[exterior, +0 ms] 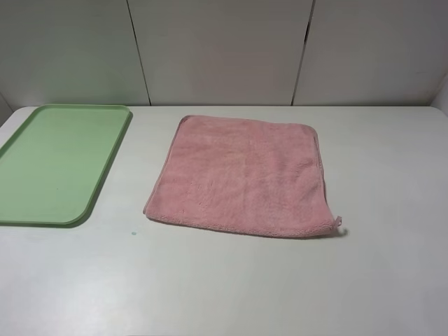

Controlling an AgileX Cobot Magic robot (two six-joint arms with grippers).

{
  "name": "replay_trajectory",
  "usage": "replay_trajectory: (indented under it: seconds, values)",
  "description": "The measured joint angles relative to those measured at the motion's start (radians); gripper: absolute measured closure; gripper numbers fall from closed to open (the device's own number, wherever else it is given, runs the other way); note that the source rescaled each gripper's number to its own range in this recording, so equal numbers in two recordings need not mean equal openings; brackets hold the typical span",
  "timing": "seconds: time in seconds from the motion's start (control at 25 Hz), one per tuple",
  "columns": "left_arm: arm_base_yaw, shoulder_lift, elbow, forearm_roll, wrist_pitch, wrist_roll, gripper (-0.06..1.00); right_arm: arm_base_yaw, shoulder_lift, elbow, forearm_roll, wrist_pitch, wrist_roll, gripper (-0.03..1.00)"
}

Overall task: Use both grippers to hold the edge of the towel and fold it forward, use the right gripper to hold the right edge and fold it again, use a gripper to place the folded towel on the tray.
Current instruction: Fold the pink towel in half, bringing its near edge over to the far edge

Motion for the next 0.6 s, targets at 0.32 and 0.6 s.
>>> replay_trajectory:
  seconds: [0.32, 0.6]
  values:
    - [0.000, 0.000, 0.000, 0.000, 0.000, 0.034, -0.05, 0.000, 0.000, 0.000, 0.001, 0.000, 0.000, -0.03]
    - [0.000, 0.012, -0.004, 0.000, 0.016, 0.050, -0.05, 0.000, 0.000, 0.000, 0.021, 0.000, 0.000, -0.03]
